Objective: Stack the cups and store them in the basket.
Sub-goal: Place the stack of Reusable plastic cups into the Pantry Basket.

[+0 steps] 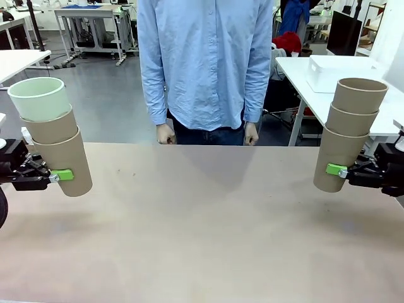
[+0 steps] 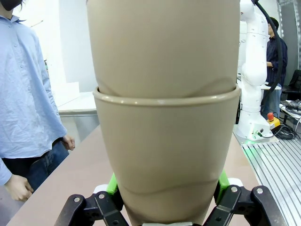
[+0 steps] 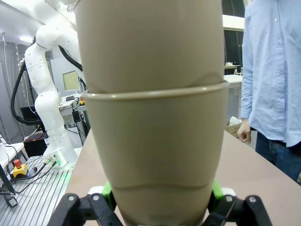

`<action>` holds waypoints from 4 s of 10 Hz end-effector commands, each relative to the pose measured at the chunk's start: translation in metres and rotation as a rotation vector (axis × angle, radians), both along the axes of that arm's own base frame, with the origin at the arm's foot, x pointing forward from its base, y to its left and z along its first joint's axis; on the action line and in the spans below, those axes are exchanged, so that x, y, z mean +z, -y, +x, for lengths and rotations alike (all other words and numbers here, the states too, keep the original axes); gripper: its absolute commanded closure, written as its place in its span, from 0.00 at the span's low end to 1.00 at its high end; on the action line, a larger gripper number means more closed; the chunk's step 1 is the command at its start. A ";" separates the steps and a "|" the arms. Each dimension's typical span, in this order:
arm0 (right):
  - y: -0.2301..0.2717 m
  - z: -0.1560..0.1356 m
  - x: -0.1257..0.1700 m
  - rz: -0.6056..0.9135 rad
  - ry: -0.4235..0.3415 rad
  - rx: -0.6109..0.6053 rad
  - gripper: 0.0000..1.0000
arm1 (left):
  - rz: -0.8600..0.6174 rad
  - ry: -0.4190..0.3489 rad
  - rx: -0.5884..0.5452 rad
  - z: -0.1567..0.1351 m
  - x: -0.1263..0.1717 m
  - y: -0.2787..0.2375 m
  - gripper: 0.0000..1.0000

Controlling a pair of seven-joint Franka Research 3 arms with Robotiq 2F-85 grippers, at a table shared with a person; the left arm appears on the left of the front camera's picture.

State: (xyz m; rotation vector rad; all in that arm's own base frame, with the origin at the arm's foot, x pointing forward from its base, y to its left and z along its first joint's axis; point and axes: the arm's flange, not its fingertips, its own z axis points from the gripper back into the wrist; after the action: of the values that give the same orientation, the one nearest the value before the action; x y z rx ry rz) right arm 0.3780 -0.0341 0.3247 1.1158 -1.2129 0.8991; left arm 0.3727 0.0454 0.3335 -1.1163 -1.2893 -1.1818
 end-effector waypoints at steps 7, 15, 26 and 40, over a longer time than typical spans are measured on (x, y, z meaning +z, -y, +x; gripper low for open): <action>-0.003 0.002 0.005 0.004 0.008 -0.007 0.16 | -0.009 0.000 0.003 0.000 0.005 0.003 0.15; -0.003 0.002 0.005 0.004 0.008 -0.007 0.16 | -0.009 0.000 0.003 0.000 0.005 0.003 0.15; -0.003 0.002 0.005 0.004 0.008 -0.007 0.16 | -0.009 0.000 0.003 0.000 0.005 0.003 0.15; -0.003 0.002 0.005 0.004 0.008 -0.007 0.16 | -0.009 0.000 0.003 0.000 0.005 0.003 0.15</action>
State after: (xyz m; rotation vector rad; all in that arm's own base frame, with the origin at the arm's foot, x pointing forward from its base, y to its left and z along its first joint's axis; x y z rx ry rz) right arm 0.3780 -0.0341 0.3247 1.1158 -1.2129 0.8991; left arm 0.3727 0.0454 0.3335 -1.1163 -1.2892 -1.1818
